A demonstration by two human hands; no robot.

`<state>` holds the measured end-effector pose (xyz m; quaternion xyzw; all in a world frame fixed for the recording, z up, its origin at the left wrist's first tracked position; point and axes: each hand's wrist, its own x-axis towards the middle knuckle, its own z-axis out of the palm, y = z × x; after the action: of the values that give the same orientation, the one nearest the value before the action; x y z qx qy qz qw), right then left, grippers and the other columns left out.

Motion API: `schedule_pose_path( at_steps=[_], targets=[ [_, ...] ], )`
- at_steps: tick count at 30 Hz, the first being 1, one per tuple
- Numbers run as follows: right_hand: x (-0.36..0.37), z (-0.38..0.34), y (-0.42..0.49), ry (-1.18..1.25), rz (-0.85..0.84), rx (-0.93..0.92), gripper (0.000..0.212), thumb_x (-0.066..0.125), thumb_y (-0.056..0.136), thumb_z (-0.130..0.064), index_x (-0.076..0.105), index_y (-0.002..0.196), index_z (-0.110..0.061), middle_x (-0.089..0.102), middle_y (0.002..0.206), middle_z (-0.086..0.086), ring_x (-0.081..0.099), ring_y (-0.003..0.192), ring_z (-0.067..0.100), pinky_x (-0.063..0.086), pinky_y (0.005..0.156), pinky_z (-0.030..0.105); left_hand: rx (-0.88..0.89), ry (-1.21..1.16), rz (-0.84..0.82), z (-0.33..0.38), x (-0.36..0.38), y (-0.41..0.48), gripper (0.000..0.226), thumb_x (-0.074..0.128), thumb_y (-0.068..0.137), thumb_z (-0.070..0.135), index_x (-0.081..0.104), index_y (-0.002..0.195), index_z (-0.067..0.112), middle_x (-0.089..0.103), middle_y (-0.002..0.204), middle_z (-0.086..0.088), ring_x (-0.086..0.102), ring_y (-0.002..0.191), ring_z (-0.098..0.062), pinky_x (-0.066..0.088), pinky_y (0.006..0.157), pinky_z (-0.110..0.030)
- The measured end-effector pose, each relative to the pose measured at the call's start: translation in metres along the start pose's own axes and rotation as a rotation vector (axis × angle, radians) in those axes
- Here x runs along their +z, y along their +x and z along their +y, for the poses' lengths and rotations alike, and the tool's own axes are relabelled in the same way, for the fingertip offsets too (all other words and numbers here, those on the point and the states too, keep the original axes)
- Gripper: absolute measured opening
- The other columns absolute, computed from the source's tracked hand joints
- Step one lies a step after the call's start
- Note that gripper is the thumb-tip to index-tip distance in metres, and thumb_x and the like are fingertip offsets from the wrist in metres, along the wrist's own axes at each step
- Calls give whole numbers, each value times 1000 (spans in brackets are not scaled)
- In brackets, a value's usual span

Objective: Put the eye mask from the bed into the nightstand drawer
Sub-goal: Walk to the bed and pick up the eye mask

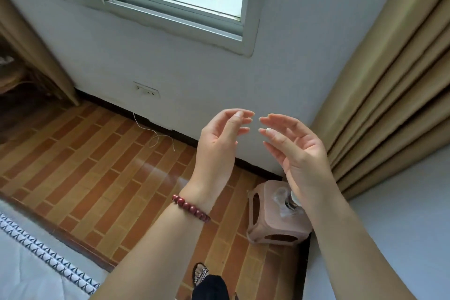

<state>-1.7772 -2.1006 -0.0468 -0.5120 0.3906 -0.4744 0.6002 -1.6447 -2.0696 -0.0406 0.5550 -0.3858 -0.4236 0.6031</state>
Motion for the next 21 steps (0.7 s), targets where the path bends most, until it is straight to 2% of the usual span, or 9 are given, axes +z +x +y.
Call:
schedule_pose_path(
  at_steps=[3, 9, 17, 21],
  targets=[
    [28, 4, 37, -2, -72, 10, 20, 72, 77, -25, 72, 93, -37, 73, 109, -7, 64, 111, 15, 45, 98, 37, 19, 6, 44, 5, -25, 30, 25, 46, 95, 34, 68, 95, 23, 71, 96, 9, 67, 91, -3, 48, 79, -20],
    [86, 12, 95, -9, -224, 34, 19, 73, 75, -25, 73, 91, -36, 74, 107, -6, 66, 107, 14, 49, 90, 32, 27, 13, 208, 7, -79, 71, 25, 44, 95, 36, 68, 94, 29, 71, 98, 11, 66, 92, -2, 48, 85, -25],
    [164, 29, 173, -11, -482, 54, 19, 74, 75, -26, 73, 91, -37, 75, 103, -7, 68, 101, 12, 52, 79, 22, 43, 6, 482, 11, -138, 123, 26, 45, 94, 38, 69, 93, 30, 70, 99, 12, 66, 92, -1, 47, 80, -22],
    [208, 32, 215, -2, -649, 68, 19, 73, 75, -26, 73, 91, -37, 75, 102, -7, 68, 100, 10, 51, 80, 23, 91, 13, 664, 19, -167, 154, 24, 45, 95, 34, 69, 92, 30, 70, 97, 16, 65, 91, 1, 49, 73, -11]
  ],
)
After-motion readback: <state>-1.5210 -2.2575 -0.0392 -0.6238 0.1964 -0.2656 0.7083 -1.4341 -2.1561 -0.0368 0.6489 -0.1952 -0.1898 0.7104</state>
